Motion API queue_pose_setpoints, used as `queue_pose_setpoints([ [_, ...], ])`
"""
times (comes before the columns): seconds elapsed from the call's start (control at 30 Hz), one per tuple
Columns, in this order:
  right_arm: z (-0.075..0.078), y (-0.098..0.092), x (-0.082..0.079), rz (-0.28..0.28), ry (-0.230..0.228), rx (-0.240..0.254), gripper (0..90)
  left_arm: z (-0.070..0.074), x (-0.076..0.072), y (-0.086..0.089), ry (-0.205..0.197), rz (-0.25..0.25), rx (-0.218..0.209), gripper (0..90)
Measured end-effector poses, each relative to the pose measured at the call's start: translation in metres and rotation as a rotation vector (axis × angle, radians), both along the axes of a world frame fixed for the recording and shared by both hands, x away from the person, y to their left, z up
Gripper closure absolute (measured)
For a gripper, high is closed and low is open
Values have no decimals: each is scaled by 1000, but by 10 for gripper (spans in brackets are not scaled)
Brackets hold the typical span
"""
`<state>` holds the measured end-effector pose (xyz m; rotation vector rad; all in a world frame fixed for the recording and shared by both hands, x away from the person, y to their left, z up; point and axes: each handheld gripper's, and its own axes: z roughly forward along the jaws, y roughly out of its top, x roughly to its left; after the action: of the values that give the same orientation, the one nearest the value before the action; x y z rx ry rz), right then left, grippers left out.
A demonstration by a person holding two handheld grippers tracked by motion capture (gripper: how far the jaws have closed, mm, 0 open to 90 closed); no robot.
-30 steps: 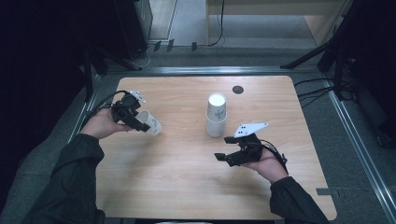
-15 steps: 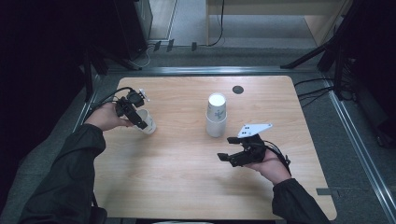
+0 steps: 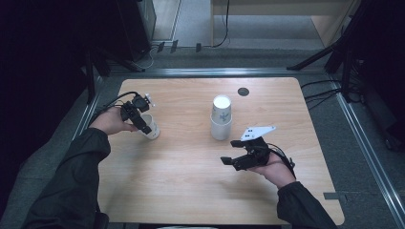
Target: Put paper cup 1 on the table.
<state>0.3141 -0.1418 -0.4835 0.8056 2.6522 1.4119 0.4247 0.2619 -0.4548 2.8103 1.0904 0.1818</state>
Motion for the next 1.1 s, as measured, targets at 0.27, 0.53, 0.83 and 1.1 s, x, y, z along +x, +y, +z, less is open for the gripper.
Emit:
queue_pose_setpoints([
  [0.27, 1, 0, 0, 0, -10, 7, 237, -1, 2, 2, 20, 25, -28, 215],
  [0.53, 2, -1, 0, -5, -13, 13, 239, -3, 3, 2, 25, 36, -52, 174],
  [0.83, 2, 0, -1, 5, -18, 20, 239, -6, 4, 3, 28, 47, -70, 123],
  [1.1, 2, 0, -1, 4, -17, 19, 239, 0, 1, 5, 23, 47, -109, 101],
])
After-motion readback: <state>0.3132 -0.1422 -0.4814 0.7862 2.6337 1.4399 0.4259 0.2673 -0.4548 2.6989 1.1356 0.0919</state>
